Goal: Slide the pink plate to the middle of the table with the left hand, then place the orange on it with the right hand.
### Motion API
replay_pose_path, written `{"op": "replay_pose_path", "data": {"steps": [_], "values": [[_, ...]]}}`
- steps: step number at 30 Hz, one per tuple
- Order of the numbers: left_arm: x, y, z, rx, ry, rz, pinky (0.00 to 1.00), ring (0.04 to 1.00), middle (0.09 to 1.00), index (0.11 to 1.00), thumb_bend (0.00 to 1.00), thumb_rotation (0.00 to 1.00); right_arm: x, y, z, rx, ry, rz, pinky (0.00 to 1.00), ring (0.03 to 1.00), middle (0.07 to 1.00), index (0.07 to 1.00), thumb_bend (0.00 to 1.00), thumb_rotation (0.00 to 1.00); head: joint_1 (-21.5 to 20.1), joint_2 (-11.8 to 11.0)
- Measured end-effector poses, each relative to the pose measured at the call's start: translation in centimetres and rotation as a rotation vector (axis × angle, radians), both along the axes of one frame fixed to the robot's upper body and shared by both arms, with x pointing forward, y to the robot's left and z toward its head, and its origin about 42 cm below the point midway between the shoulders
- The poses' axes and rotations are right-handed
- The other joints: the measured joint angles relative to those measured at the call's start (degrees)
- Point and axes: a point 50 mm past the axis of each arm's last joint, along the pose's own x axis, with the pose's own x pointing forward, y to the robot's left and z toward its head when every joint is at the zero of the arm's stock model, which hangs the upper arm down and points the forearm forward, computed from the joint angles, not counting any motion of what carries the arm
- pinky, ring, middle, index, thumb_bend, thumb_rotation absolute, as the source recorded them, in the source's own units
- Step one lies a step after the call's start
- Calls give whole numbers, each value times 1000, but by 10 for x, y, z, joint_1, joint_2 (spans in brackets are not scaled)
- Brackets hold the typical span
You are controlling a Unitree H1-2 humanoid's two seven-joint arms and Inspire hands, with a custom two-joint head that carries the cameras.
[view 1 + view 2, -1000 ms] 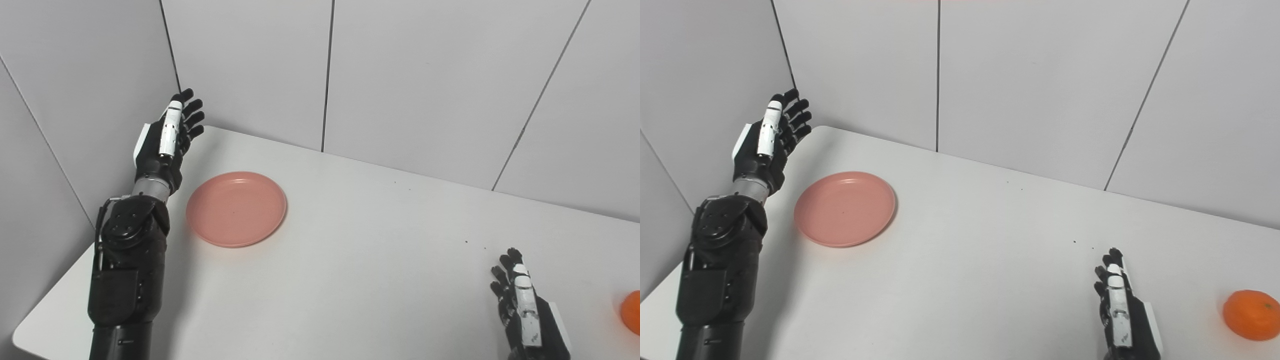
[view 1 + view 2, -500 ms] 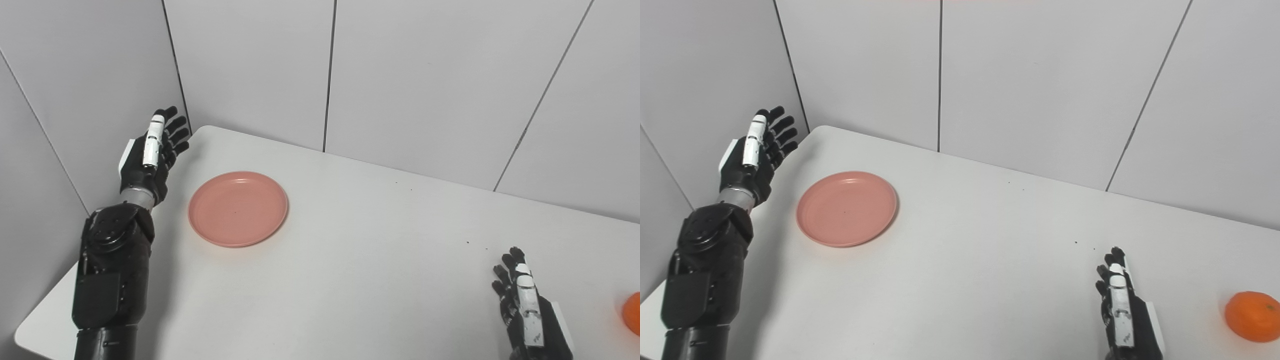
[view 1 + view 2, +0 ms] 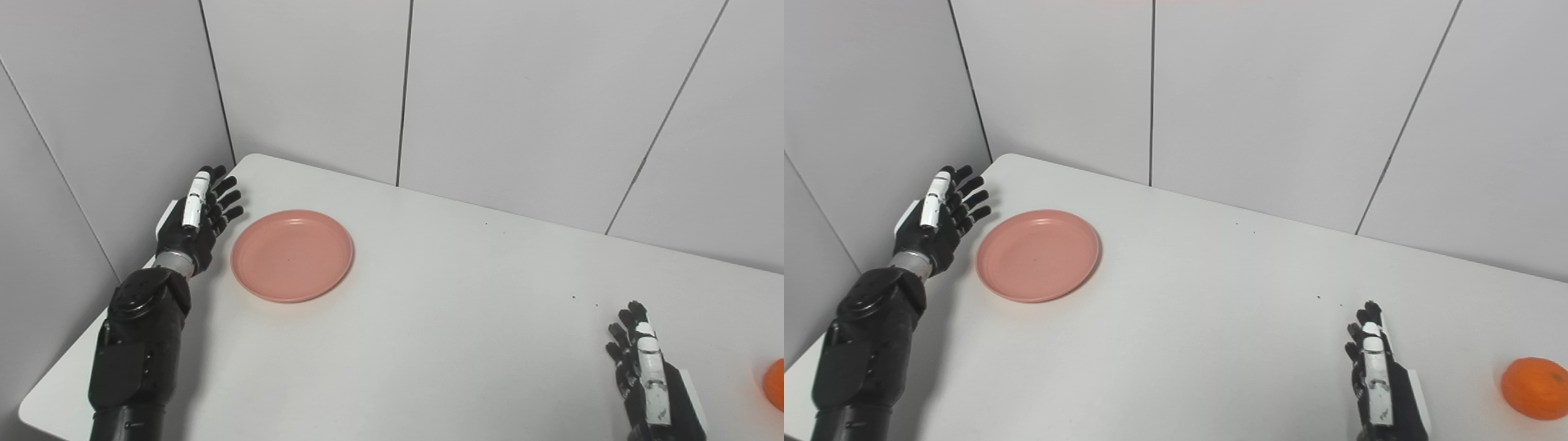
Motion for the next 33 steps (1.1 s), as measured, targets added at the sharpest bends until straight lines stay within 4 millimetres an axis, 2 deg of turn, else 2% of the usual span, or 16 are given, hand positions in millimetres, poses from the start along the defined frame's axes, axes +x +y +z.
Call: {"op": "replay_pose_path", "data": {"steps": [11,18,33], "values": [[-1,3,-8,-19,18,10,907,914,926,913,259,1000,0,0,0,2,0,-1,1000,980,997,1000,184,1000,2,-1],[-3,5,-8,-17,-42,43,954,947,941,926,276,1000,0,-1,0,3,0,-2,1000,980,998,1000,192,1000,3,-3],[-1,13,-37,-52,-52,51,980,955,949,943,293,1000,0,-2,-1,4,2,-4,1000,977,996,1000,184,1000,3,-3]]}}
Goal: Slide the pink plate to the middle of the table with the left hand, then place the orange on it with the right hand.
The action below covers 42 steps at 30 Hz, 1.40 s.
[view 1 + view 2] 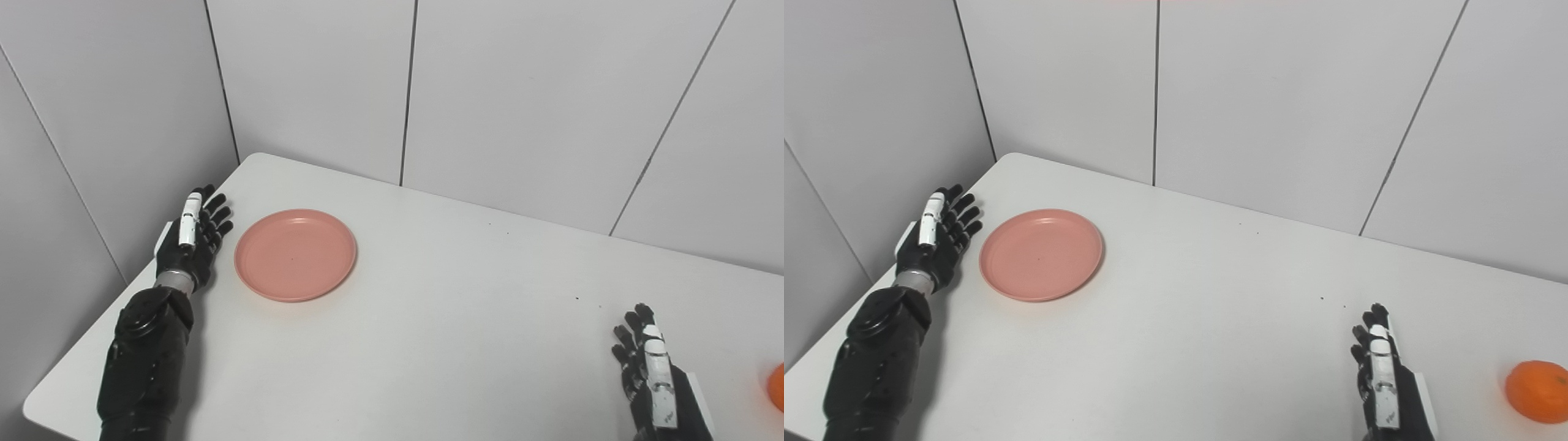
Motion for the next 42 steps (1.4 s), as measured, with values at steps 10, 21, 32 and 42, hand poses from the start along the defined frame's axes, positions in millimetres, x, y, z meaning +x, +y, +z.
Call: {"op": "replay_pose_path", "data": {"steps": [10,21,32,42], "values": [[12,2,-14,-1,-17,-12,976,948,938,915,313,1000,0,0,0,-2,1,0,1000,977,997,1000,182,1000,1,0],[22,6,-17,-12,-28,-56,906,912,917,906,324,1000,0,-1,0,-4,0,-1,1000,978,997,1000,178,1000,0,-1],[24,-25,-13,-66,-18,-165,884,889,899,889,319,1000,0,1,0,-5,0,0,1000,977,995,1000,187,1000,-5,3],[16,-38,-11,-62,11,-239,871,889,901,891,306,1000,0,1,0,-4,0,-1,1000,975,991,999,200,1000,-7,5]]}}
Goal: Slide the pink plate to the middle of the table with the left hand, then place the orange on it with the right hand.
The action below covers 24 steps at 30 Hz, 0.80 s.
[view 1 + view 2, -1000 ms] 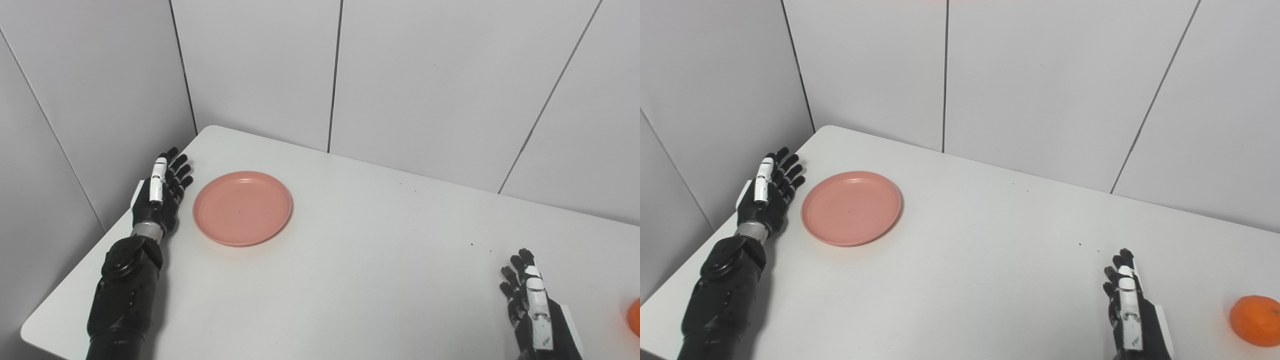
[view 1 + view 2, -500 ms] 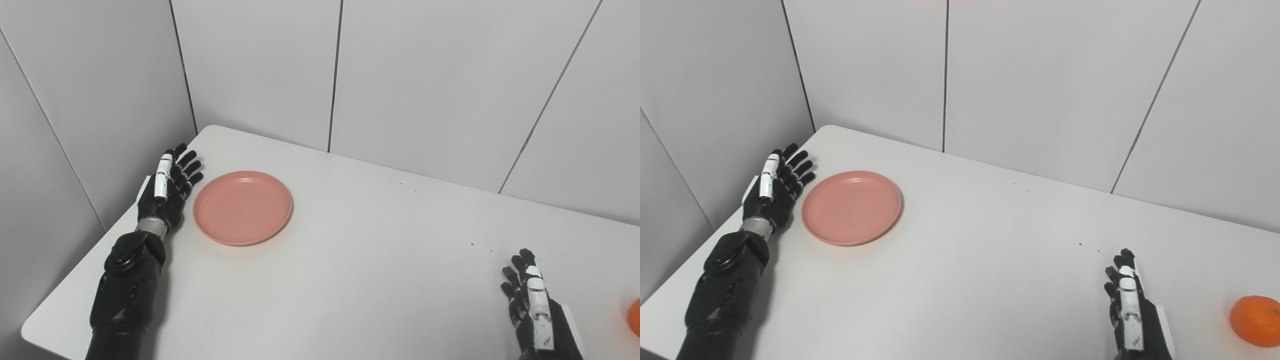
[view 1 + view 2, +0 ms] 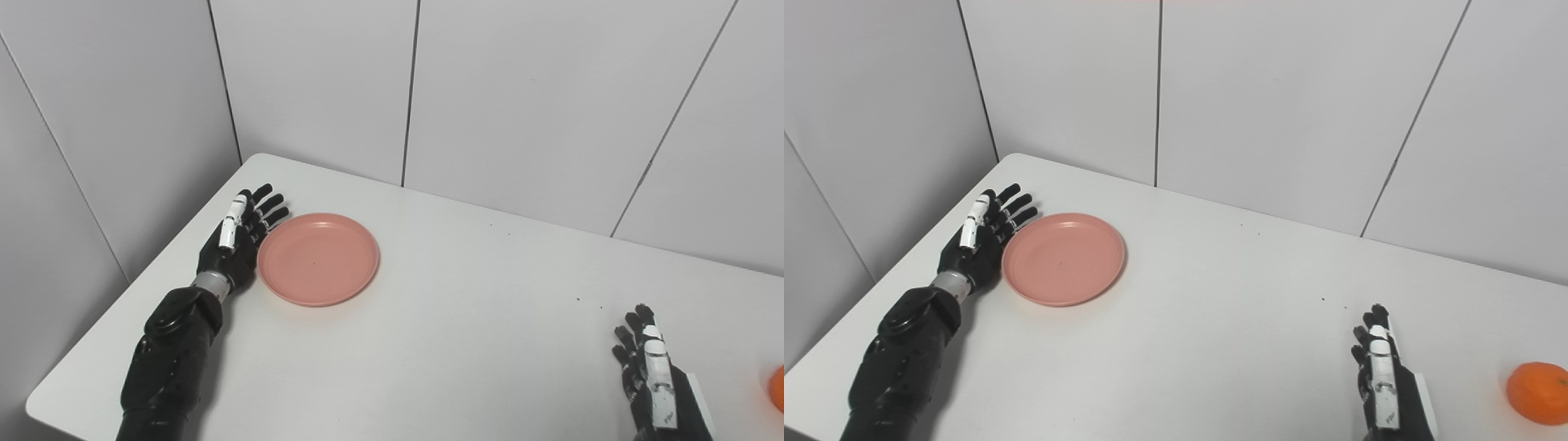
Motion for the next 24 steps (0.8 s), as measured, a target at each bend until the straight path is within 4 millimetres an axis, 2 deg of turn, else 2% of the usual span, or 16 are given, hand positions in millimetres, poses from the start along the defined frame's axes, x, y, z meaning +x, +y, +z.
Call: {"op": "replay_pose_path", "data": {"steps": [13,24], "values": [[-2,-7,-1,-2,9,-35,863,872,884,874,321,1000,0,1,0,-6,0,-2,1000,977,992,997,195,1000,-6,4],[7,-35,-2,3,11,-89,867,884,894,878,315,1000,0,1,-1,-10,4,-2,1000,973,991,996,210,1000,-11,6]]}}
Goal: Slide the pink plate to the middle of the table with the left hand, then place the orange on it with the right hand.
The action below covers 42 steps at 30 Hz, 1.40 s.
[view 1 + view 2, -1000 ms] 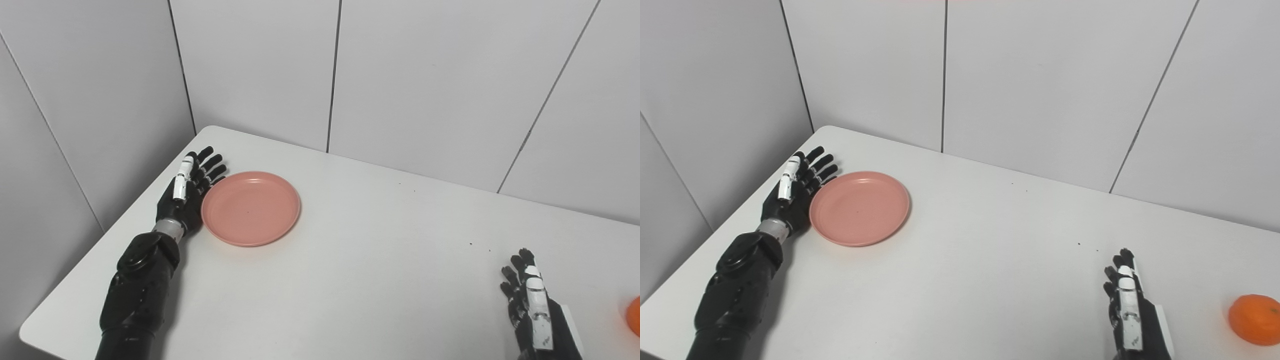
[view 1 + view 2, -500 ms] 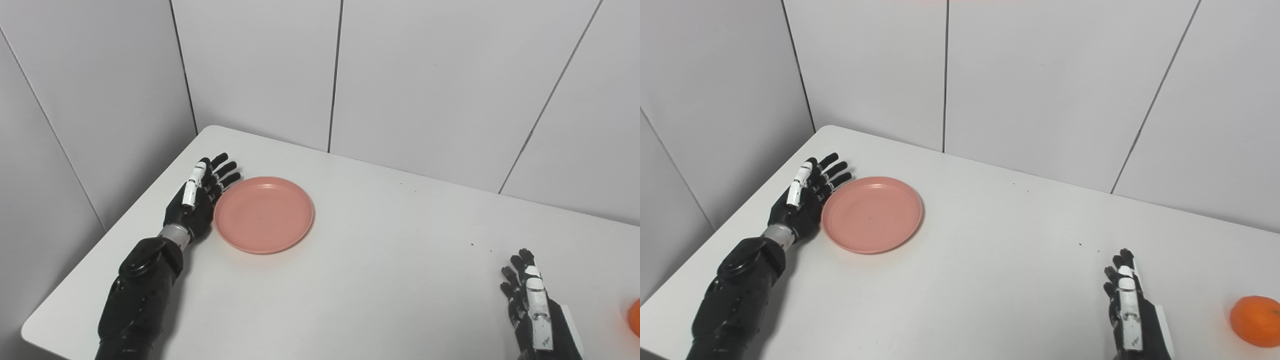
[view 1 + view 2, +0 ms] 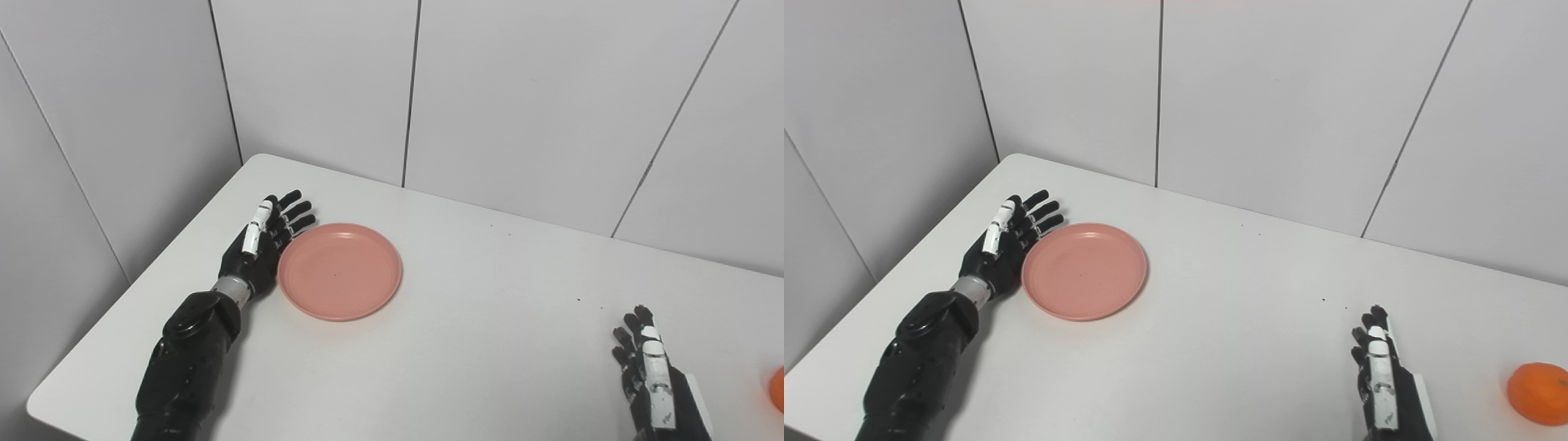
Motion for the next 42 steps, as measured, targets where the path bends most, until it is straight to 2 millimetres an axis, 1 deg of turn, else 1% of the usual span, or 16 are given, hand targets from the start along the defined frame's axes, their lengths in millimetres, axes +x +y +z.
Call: {"op": "replay_pose_path", "data": {"steps": [4,6,11,20,27,34,39,42], "values": [[3,-4,0,10,3,-13,879,896,904,890,320,1000,0,0,0,-1,1,1,1000,969,987,994,213,1000,-2,3],[4,-8,0,15,4,-16,876,889,895,880,320,1000,0,0,-1,-2,2,1,1000,973,990,996,215,1000,-3,4],[8,-24,-2,25,9,-40,880,890,897,887,320,1000,1,1,-6,-1,22,5,1000,979,996,1000,228,1000,-6,4],[14,-46,-3,44,15,-62,862,867,872,864,330,1000,1,1,-6,0,21,5,1000,980,996,1000,235,1000,-13,7],[14,-59,-6,27,-3,-77,885,882,892,882,325,1000,1,3,-6,-11,21,4,1000,971,988,994,233,1000,-19,9],[15,-79,-8,4,-10,-109,887,887,895,884,333,1000,1,5,-6,-12,18,5,1000,971,986,993,235,1000,-32,12],[15,-86,-7,-5,-14,-116,898,893,901,890,333,1000,1,7,-5,-8,5,6,1000,968,983,991,251,1000,-40,14],[15,-94,-8,-15,-15,-126,896,894,902,892,342,1000,1,8,-5,-3,5,3,1000,973,988,996,257,1000,-44,15]]}}
